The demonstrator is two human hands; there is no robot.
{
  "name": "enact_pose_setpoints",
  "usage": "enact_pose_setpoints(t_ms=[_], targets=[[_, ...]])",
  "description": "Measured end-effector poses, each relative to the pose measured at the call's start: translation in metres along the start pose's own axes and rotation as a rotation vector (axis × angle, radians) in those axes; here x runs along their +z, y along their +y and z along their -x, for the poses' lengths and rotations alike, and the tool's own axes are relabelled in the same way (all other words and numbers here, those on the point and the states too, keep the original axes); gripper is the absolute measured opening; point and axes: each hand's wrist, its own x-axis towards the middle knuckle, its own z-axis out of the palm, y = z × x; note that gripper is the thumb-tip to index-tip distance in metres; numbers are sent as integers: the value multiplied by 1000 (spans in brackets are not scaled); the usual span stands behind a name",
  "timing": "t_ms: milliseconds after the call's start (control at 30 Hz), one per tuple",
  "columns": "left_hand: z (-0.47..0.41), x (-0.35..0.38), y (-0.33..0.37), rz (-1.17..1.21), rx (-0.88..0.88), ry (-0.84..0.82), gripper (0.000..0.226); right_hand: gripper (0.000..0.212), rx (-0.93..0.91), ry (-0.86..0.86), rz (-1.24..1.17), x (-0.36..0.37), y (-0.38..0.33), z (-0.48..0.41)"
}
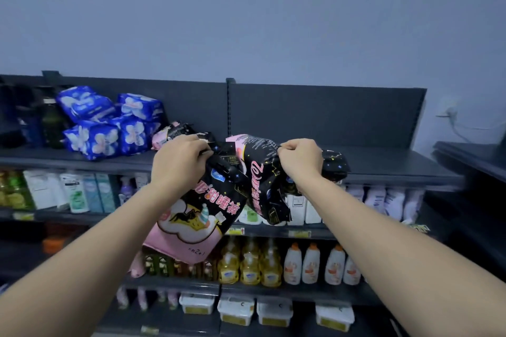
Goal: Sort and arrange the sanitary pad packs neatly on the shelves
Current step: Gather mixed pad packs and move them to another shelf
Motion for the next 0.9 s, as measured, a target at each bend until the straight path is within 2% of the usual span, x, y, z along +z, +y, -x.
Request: enact_pose_setpoints(t_ms=[467, 900], targets=[[-117, 73, -120, -202, 137, 138, 8, 24, -184, 67, -159, 138, -40, -137], [-193, 151, -235, -345, 264, 152, 29, 18, -224, 81, -266, 269, -50, -211]])
